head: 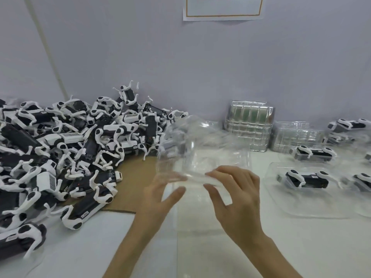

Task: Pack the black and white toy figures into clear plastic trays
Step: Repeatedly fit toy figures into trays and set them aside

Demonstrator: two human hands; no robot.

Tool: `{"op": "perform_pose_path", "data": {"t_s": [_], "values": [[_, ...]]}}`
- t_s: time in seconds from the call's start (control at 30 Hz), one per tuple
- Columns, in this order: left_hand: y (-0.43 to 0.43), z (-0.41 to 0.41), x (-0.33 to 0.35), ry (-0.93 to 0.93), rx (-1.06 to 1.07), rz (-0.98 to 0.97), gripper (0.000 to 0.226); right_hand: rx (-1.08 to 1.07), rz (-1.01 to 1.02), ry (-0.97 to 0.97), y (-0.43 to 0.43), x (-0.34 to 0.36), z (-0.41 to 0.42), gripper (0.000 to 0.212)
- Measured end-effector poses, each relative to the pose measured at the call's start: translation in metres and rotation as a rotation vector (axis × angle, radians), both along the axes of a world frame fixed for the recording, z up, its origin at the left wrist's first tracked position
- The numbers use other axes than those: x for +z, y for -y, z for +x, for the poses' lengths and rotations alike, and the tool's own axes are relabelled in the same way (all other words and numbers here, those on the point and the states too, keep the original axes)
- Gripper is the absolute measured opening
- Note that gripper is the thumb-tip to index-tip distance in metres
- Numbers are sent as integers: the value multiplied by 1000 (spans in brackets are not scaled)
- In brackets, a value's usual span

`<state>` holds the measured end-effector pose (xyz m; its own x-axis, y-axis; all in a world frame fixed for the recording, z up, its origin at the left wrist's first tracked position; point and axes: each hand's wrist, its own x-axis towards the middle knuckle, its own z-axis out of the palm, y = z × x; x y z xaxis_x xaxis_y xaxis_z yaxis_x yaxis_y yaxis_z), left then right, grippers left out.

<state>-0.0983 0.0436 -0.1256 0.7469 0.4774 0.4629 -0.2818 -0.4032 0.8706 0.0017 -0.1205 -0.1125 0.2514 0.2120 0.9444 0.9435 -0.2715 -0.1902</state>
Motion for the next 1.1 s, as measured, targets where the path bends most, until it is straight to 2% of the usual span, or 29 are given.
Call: {"op": "perform_pose_path", "data": {"t_s": [0.03, 0.07, 0.17, 0.23, 0.3, 0.47, 0.6, 0.73, 0.83, 0.87, 0.93, 1.03, 1.1], "values": [[-1, 2, -3, -60, 56, 164, 30, -11, 33, -12, 2, 2, 3, 15], [0, 4, -7, -127, 56, 235, 34, -22, 59, -31, 4, 4, 6, 16], [4, 7, -18, -233, -11, 155, 27, -68, 46, -89, 8, 17, 17, 23], [6, 9, -22, -233, 10, 151, 11, -75, -90, -123, 10, 33, 34, 31], [4, 8, -21, -217, 39, 142, 8, -62, -269, -168, 10, 53, 63, 37], [3, 7, -14, -189, 141, 85, 21, -164, -696, -423, 12, 66, 143, 24], [1, 5, -12, -160, 208, 79, 21, -356, -1029, -564, 19, 43, 182, 28], [-1, 5, -14, -139, 247, 107, 26, -573, -1017, -685, 22, 33, 197, 44], [-1, 5, -12, -129, 258, 118, 32, -696, -1059, -676, 17, 39, 189, 44], [-1, 4, -10, -119, 264, 130, 31, -659, -1014, -658, 13, 43, 181, 45], [-4, 1, -6, -78, 360, 226, 23, -453, -844, -642, 3, 49, 151, 47], [-18, -9, 3, 24, 811, 482, 20, -54, -664, -575, -10, 44, 84, 40], [-32, -20, 9, 111, 1141, 474, 25, 133, -623, -516, -14, 37, 39, 38]]}}
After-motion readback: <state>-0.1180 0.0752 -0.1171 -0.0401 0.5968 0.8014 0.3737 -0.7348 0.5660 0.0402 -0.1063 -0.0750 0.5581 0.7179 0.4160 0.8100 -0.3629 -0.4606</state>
